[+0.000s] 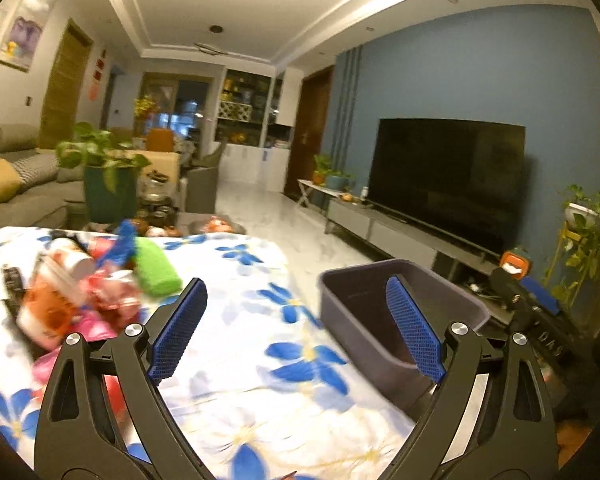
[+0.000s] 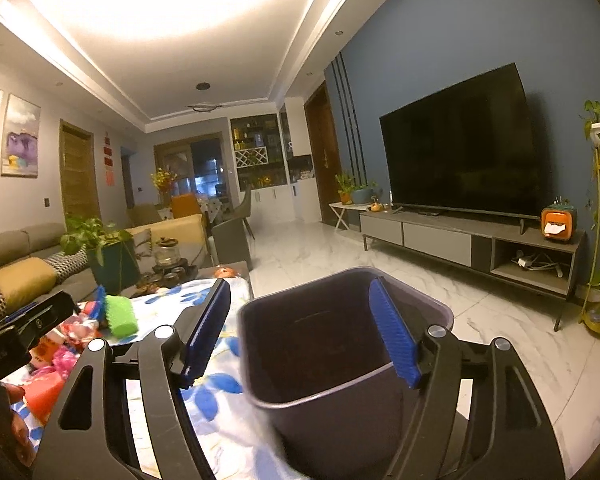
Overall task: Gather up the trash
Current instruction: 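Move both open tools back toward the table, then grasp the red paper cup by its rim with the left tool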
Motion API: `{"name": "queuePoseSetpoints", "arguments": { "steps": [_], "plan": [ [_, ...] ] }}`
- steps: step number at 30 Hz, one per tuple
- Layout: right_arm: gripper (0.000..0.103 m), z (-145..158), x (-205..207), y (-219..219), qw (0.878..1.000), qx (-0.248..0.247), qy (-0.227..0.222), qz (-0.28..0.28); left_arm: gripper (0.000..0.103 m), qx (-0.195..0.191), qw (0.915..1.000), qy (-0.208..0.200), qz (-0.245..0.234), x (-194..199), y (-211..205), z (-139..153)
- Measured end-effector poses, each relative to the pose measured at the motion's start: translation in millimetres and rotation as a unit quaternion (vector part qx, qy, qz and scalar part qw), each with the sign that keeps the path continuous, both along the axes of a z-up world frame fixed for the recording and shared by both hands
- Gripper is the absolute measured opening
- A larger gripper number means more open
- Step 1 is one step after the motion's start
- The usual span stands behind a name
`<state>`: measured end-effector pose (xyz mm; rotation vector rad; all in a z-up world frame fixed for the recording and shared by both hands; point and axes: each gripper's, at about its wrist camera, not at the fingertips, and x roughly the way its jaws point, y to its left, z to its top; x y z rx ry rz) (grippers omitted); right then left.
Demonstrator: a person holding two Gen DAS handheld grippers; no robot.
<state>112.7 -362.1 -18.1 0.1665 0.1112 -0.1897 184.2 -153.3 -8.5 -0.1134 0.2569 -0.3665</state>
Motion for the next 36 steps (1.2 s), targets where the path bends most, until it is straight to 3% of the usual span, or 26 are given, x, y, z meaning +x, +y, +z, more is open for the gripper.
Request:
{"name": "queuePoseSetpoints", "arguments": {
  "steps": [9, 16, 27, 32, 36],
  "plan": [
    [0.072, -4, -20, 39, 0.999, -0.013, -0.010, 0.029, 0.089, 0.030, 0.9968, -0.014, 0.072, -43, 57, -17],
    [0.075, -15, -22, 67, 0.998, -0.001, 0.002, 0.062, 0.089, 0.048, 0.9912, -0.002, 0.123, -64, 103, -40],
    [0.075, -32, -19, 107, 0.996, 0.001, 0.026, 0.088, 0.089, 0.027, 0.9897, 0.038, 0.135, -61, 132, -75],
    [0.075, -41, -13, 119, 0.995, -0.012, 0.037, 0.089, 0.080, 0.016, 0.9898, 0.058, 0.129, -49, 134, -84],
    [0.075, -46, -7, 125, 0.995, -0.014, 0.041, 0.090, 0.065, 0.014, 0.9906, 0.069, 0.118, -40, 133, -90]
  ]
}}
